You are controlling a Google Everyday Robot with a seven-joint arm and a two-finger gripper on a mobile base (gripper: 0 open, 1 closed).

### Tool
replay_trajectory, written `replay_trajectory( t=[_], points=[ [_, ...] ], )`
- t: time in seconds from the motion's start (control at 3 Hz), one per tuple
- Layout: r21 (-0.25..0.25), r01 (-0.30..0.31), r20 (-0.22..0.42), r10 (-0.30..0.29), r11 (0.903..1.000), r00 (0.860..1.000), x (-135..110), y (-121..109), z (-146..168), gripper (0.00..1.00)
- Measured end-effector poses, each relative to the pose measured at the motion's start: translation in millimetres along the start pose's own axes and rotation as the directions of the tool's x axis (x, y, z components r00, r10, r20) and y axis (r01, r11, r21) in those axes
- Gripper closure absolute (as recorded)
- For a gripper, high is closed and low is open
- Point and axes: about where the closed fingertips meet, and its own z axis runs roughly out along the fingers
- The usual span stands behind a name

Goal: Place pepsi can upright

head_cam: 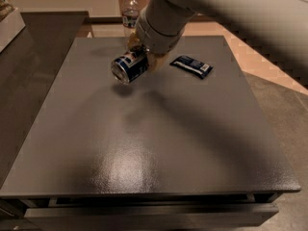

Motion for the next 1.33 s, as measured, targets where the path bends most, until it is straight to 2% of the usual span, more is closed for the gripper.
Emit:
replay_trajectory(
  t=[0.33, 0.67, 1.0, 1.33],
  points=[
    [0.000, 0.002, 0.001, -0.002, 1.0000, 1.000, -1.2, -1.0, 0.6, 1.00],
    [0.013, 0.041, -0.025, -0.040, 0.9991, 0.999, 0.2, -4.2, -4.4, 1.00],
    [0.041, 0.165, -0.081, -0.161, 0.9855, 0.984, 2.5, -6.5, -12.6, 1.00],
    [0.088, 0.334, -0.151, -0.319, 0.9385, 0.936, 2.4, -4.5, -20.2, 1.00]
  ],
)
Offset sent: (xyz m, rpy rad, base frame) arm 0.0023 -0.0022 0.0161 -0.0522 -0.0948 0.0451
